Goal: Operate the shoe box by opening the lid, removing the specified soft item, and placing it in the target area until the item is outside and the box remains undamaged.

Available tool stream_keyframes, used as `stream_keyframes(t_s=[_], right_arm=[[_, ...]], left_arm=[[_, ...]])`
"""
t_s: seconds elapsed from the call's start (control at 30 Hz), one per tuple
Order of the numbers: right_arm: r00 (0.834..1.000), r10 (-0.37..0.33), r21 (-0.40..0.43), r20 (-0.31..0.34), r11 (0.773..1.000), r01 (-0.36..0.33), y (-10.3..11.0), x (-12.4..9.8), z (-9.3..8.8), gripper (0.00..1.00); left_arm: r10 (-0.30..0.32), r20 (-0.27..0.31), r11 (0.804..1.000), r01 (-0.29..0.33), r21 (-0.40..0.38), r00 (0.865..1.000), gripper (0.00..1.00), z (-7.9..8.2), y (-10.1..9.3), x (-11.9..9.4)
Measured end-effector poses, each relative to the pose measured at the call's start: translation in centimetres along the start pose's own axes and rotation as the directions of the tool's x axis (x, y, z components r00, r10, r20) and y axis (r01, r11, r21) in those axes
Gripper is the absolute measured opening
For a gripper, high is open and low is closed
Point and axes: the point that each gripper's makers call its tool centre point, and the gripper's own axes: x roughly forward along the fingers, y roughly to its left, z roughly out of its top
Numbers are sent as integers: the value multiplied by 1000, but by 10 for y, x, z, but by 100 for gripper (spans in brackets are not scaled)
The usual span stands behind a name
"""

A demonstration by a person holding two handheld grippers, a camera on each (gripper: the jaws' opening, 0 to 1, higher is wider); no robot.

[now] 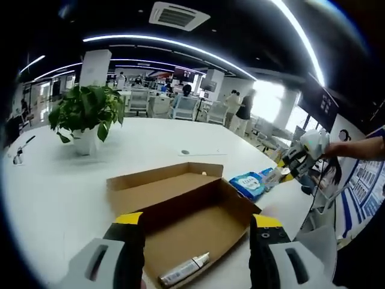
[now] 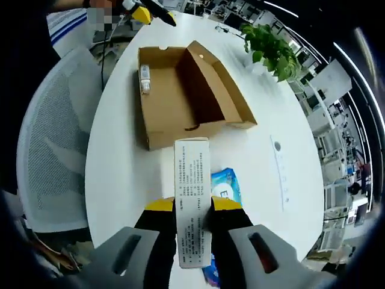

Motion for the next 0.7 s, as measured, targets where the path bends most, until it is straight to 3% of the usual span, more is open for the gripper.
stream_keyframes(t_s=[0.37, 0.7], right_arm=[[998, -47, 106, -46, 993, 51, -26, -21, -64, 18], [994, -72, 139, -80, 987, 83, -50, -32, -96, 18]], left_arm=[[40, 2, 999, -40, -28, 999, 72, -4, 5, -7], [90, 9, 994, -89, -60, 996, 72, -10, 8, -17]])
